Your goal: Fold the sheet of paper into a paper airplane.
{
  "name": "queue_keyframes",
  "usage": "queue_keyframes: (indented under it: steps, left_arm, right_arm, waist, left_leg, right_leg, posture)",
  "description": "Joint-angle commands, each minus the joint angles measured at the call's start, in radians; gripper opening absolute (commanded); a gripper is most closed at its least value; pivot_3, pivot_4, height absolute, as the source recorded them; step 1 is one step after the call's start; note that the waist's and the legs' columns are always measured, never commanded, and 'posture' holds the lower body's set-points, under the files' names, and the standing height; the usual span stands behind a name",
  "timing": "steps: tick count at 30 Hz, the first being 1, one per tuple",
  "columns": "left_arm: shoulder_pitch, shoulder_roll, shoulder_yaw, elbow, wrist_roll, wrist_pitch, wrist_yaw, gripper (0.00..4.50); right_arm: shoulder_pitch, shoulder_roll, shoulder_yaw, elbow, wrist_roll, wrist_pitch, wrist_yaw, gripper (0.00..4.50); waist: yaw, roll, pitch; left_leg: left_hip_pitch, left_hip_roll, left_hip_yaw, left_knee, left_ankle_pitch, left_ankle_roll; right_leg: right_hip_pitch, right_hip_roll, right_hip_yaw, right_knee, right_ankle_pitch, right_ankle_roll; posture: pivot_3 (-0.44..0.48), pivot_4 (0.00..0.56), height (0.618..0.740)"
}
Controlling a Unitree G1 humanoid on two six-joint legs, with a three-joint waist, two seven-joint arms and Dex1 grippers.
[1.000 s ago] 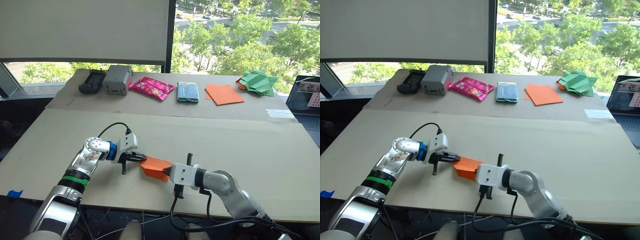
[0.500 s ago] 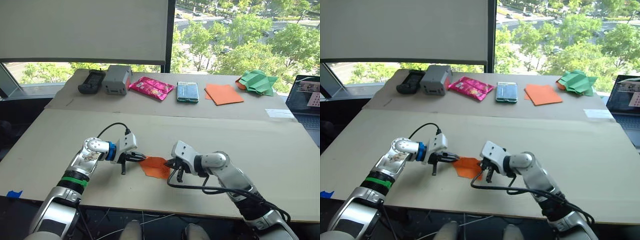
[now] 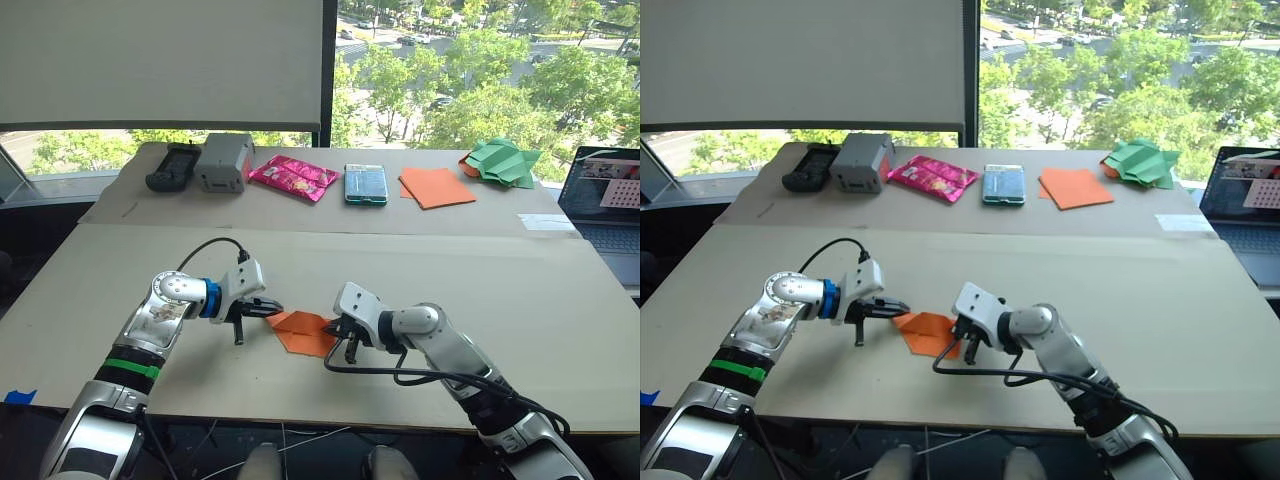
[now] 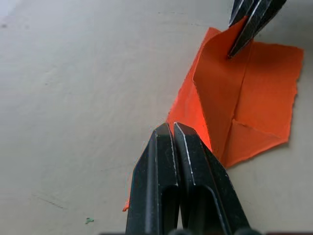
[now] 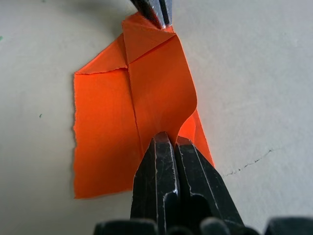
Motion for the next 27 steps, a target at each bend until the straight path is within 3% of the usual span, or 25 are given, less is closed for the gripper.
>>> queue_keyframes:
  steps: [1,7,19,20,27]
  left_arm:
    - [0.018,0.011,0.039,-0.161,-0.082,0.09,-0.013,0.14]
    - [0.08,0.012,0.02,-0.211,-0.12,0.147,-0.019,0.14]
    - [0.016,-0.06,-0.062,0.089,-0.011,-0.022,-0.017,0.14]
    - [0.013,-0.067,-0.064,0.104,-0.009,-0.029,-0.017,0.14]
    - [0.0,-0.092,-0.066,0.146,-0.002,-0.045,-0.015,0.14]
  right_arm:
    - [0.016,-0.001,0.032,0.045,-0.034,0.02,-0.027,0.01]
    - [0.012,-0.007,0.044,0.049,-0.034,0.028,-0.033,0.01]
    - [-0.003,-0.012,0.052,0.017,-0.029,0.043,-0.035,0.01]
    - [-0.004,-0.012,0.054,0.015,-0.03,0.041,-0.035,0.64]
    - [-0.011,0.011,-0.013,-0.063,0.008,0.046,-0.066,2.97]
  waist:
    - [-0.003,0.0,0.0]
    - [-0.005,0.002,-0.001]
    - [-0.002,0.0,-0.001]
    - [-0.002,0.001,-0.001]
    - [0.002,0.001,-0.001]
  left_leg:
    - [0.0,0.0,0.0,0.0,0.0,0.0]
    - [0.002,0.0,0.0,0.0,0.0,0.0]
    - [0.001,0.0,0.0,0.0,0.0,0.0]
    - [0.001,0.0,0.0,0.0,0.0,0.0]
    - [0.0,0.0,0.0,0.0,0.0,0.0]
  right_leg:
    - [0.0,0.0,0.0,0.0,0.0,0.0]
    - [0.0,0.0,0.001,0.001,0.0,-0.001]
    - [-0.001,0.0,0.001,0.001,0.0,-0.001]
    - [-0.001,0.0,0.001,0.001,0.0,-0.001]
    - [-0.001,0.0,0.001,0.001,0.0,-0.001]
  posture:
    - [0.0,0.15,0.702]
    - [0.0,0.15,0.702]
    - [0.0,0.15,0.702]
    - [0.0,0.15,0.702]
    - [0.0,0.15,0.702]
